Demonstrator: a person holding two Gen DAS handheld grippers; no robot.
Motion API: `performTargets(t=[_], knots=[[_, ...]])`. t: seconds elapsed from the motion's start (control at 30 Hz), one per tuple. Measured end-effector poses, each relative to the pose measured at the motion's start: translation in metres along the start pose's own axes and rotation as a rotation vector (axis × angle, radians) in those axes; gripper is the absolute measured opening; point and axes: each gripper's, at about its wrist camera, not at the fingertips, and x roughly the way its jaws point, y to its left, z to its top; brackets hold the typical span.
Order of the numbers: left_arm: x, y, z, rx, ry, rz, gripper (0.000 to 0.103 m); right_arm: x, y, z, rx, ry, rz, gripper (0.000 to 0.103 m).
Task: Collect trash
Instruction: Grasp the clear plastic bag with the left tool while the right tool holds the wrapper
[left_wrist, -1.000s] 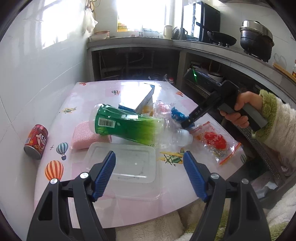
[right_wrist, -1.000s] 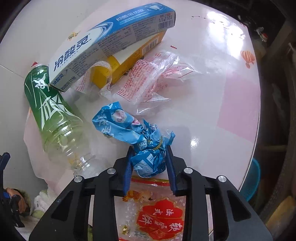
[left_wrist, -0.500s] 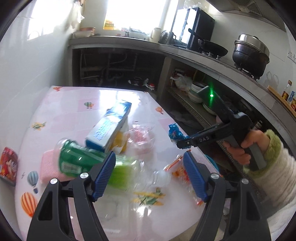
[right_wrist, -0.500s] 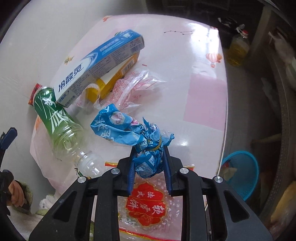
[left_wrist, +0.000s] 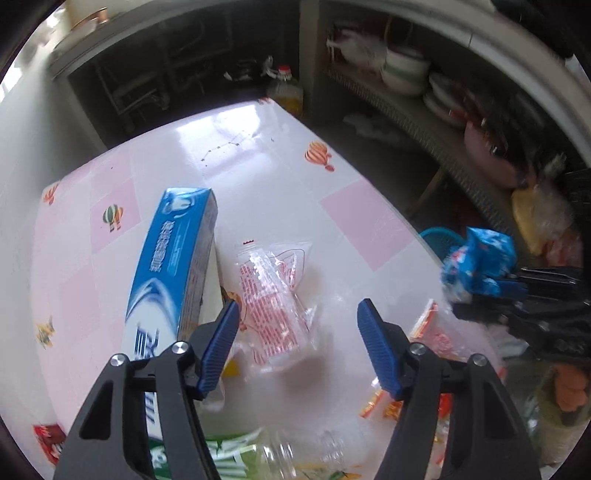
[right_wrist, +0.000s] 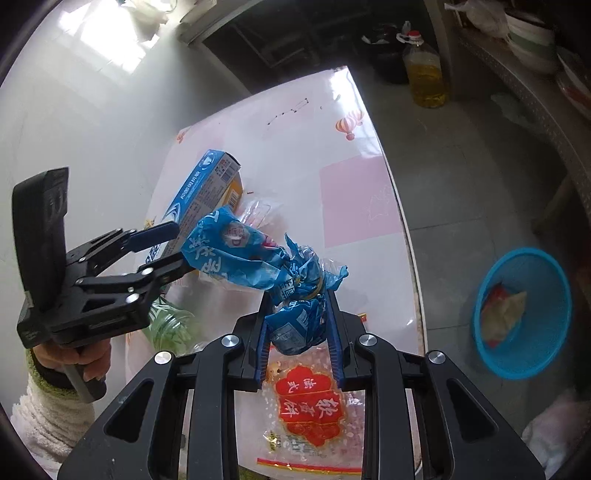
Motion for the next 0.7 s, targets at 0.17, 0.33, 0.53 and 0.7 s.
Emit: performTargets(t=[0.17, 0.33, 0.53, 0.7], knots=[[0.035, -0.007, 0.009, 0.029, 0.111, 0.050, 0.054, -0.004, -0.010, -0.005, 0.043, -0.018, 0.022, 0.025], [0.055, -0.014, 0.007, 0.054, 0.170, 0.096, 0.033, -0.012, -0.016, -0.008, 0.051, -0.027, 0.026, 0.025], [0.055, -0.015, 0.009, 0.060, 0.152, 0.128, 0.017, -0.017, -0.024, -0.011, 0.075, -0.037, 0.033, 0.025], [0.041, -0.011, 0.009, 0.057, 0.112, 0.137, 0.011, -0.025, -0.029, -0.016, 0.089, -0.055, 0.036, 0.025]])
